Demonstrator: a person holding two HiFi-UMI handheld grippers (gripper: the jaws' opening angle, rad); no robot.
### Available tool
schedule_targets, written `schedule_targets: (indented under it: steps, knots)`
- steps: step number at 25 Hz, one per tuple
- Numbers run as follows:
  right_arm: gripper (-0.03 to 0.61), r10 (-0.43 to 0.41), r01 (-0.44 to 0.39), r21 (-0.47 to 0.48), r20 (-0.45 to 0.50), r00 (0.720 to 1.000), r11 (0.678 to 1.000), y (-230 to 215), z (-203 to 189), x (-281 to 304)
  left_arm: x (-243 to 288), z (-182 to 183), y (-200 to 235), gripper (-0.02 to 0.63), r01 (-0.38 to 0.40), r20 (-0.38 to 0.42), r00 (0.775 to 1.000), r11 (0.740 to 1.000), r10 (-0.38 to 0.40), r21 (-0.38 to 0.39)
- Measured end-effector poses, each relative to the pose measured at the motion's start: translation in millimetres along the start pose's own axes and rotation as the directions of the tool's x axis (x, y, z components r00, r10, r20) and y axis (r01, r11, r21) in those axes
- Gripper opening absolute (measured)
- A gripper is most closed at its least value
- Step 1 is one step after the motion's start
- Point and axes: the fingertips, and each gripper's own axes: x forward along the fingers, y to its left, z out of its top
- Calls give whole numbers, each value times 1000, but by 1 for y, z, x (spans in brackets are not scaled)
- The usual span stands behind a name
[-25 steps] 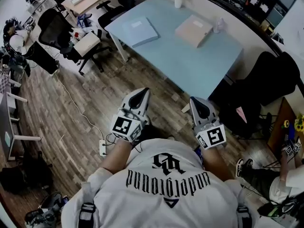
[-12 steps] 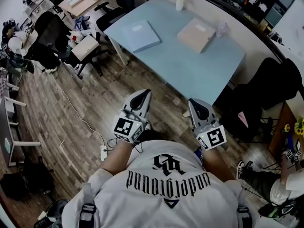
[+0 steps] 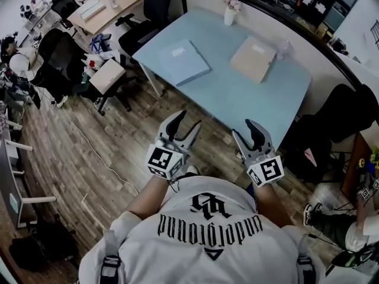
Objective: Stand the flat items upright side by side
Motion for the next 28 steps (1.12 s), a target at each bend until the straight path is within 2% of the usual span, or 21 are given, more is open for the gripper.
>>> schedule_targets:
  steps: [3,7,13,20,28]
  knots:
    - [218,-13,13,0,-11,1000,1000,5,-1,29,2,6,25,237,23,-2,1000,999,-23,22]
    - [218,-23,23,10,-45,999,1000,6,-11,56,10,2,52,242,35,-13,999,999,-34,8]
    - [218,-52,53,21,-58,997,998,-23,-19,76,46,-3,67,242,73,-30,997,997,-74,-20]
    - [218,-105,109,54,-60,993,993,-96,-43,94,134,-10,74,245,139,-54,989,990,-139,-2]
    - [212,-173,176,73,-51,984,982,-193,-40,92,241,-3,55,249,215,-73,974,977,-214,8]
